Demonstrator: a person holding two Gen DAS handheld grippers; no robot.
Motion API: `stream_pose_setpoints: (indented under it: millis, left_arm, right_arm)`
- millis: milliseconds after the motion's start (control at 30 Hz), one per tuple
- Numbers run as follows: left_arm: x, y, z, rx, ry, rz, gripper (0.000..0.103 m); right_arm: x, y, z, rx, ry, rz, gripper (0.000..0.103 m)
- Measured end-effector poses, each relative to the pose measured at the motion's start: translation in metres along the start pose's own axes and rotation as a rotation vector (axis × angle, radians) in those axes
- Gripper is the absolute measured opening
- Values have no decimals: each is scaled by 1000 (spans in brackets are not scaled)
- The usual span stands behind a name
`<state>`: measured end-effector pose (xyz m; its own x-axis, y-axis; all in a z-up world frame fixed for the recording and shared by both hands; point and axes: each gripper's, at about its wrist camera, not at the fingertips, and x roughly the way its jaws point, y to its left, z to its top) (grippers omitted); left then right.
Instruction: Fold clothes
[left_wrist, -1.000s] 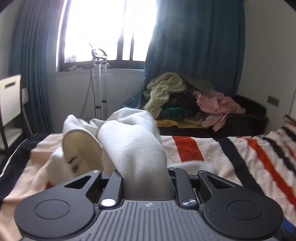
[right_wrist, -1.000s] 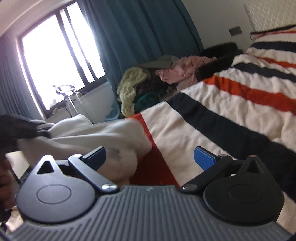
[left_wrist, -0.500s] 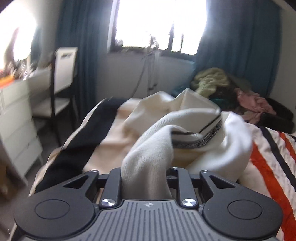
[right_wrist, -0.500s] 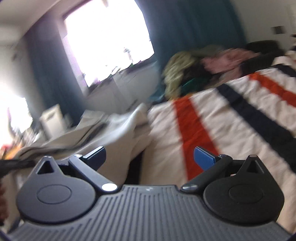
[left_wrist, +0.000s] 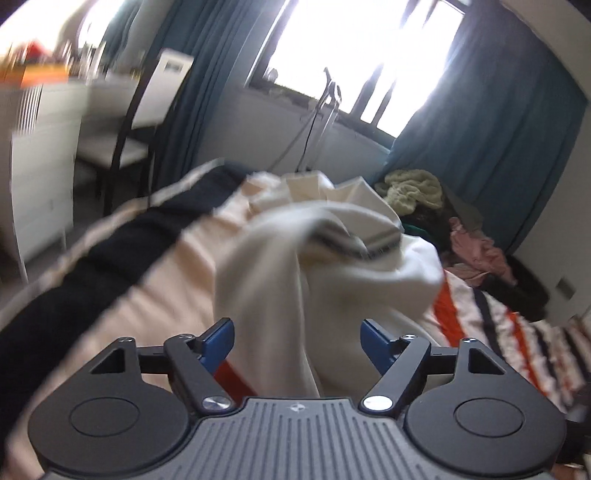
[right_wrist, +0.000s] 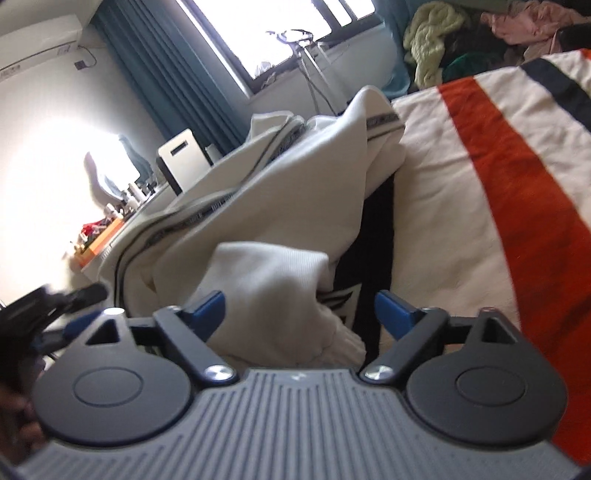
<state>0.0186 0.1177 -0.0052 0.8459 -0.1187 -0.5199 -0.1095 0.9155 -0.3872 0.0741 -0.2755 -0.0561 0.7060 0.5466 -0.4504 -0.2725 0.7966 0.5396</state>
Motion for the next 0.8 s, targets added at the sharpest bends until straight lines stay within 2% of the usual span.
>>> stream_pose_setpoints:
  millis: [67, 167, 267, 333, 433, 533, 567, 600, 633, 667, 700, 800]
  left_arm:
    - [-1, 2, -13, -36, 43, -17, 79]
    - [17, -2, -22, -51, 118, -42, 82]
    - [35, -6, -32, -65, 192, -66, 83]
    - [47, -8, -38, -74, 242, -83, 83]
    - [65, -11, -47, -89, 316, -107, 83]
    - [69, -12, -53, -112, 320, -129, 80]
    - [69, -11, -55, -121, 316, -136, 74]
    - [69, -11, -56, -130, 312, -143, 62]
    - [66, -10, -57, -138, 299, -154, 56]
    - [61, -9, -57, -145, 275, -167, 44]
    - [55, -7, -57, -152, 251, -181, 34]
    - [37, 3, -52, -199, 184, -225, 21]
  right_arm:
    - [13, 2, -4, -24, 31, 6, 81]
    - [30, 7, -10, -64, 69, 29, 81]
    - [30, 17, -11, -113, 45, 30, 73]
    - [22, 21, -8, -123, 16, 40, 56]
    - [6, 25, -3, -126, -46, 52, 44]
    - [-12, 27, 3, -105, -120, 73, 34]
    - [-18, 26, 6, -90, -148, 85, 32]
    - [-26, 24, 9, -71, -180, 94, 24]
    - [-31, 19, 12, -47, -204, 86, 21]
    - [-36, 13, 15, -22, -227, 76, 19]
    - [-41, 8, 18, 2, -250, 65, 12]
    - [-55, -8, 26, 76, -317, 35, 10]
